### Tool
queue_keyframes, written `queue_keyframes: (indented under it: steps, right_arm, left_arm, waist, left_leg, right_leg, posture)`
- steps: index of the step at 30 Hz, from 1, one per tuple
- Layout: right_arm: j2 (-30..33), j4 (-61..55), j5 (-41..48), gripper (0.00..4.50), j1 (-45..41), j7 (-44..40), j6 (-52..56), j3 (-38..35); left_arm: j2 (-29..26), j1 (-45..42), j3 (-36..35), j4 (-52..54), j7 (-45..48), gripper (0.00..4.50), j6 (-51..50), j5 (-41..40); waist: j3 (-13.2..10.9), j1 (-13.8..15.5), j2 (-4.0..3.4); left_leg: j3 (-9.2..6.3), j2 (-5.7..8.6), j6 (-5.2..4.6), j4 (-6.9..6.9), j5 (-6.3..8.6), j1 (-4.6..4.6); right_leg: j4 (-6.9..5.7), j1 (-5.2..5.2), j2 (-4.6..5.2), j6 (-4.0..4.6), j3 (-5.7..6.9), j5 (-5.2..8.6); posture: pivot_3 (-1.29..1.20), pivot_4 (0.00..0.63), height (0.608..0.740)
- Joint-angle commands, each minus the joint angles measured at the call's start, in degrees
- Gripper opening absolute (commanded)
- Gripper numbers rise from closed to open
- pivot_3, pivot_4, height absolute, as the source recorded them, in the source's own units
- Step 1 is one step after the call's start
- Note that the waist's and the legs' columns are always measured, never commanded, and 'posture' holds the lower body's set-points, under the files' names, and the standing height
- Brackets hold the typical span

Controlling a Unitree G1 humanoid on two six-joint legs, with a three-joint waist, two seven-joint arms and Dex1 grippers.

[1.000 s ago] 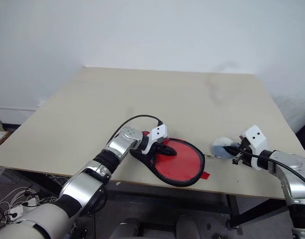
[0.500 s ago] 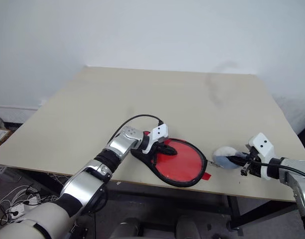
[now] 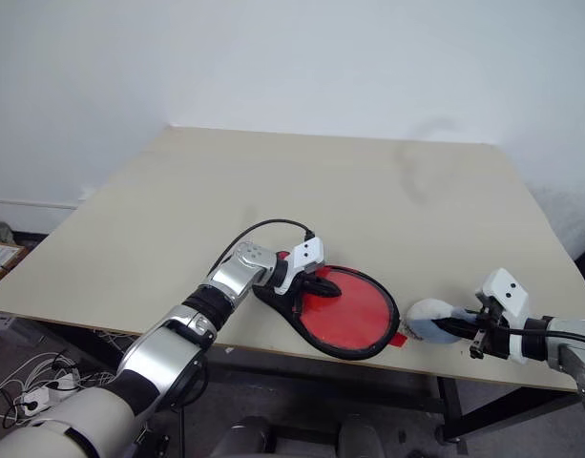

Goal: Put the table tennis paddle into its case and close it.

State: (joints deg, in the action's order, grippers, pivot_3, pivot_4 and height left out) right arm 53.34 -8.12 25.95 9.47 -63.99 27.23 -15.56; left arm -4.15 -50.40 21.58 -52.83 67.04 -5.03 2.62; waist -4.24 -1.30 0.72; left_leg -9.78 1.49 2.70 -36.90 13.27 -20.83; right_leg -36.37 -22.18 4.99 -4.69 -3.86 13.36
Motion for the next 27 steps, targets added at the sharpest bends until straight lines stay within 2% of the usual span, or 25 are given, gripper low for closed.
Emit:
queue_keyframes:
  steps: [1,9,27]
  right_arm:
    - [1.6,-2.8,1.83,0.25,0.48,-1.6,0.89,-2.29]
    - [1.5,-5.51,3.78,0.25,1.97,-3.14,2.34,-2.32]
    - [1.29,-11.9,5.25,0.25,5.73,-6.99,4.07,2.35]
  left_arm:
    - [-0.53,0.11,1.0,-2.37,-1.0,0.0,-0.77,2.65]
    - [-0.49,0.02,1.03,-2.67,-1.12,0.0,-0.66,2.75]
    - [-0.07,-0.74,0.84,-4.03,-1.46,0.0,-0.09,3.03]
  waist:
    - [0.0,0.0,0.0]
    - [0.04,0.0,-0.06]
    - [0.04,0.04,-0.04]
  left_leg:
    - [0.0,0.0,0.0,0.0,0.0,0.0]
    - [-0.01,-0.04,-0.12,0.01,0.08,0.01]
    - [-0.01,-0.05,0.05,0.01,0.22,0.06]
  right_leg:
    - [0.03,0.01,0.0,0.0,0.0,0.0]
    - [0.61,0.31,0.0,-0.16,0.04,-0.09]
    - [0.62,0.35,0.0,-0.16,0.07,-0.09]
  posture:
    - [0.0,0.0,0.74]
    - [0.0,0.0,0.74]
    - [0.0,0.0,0.74]
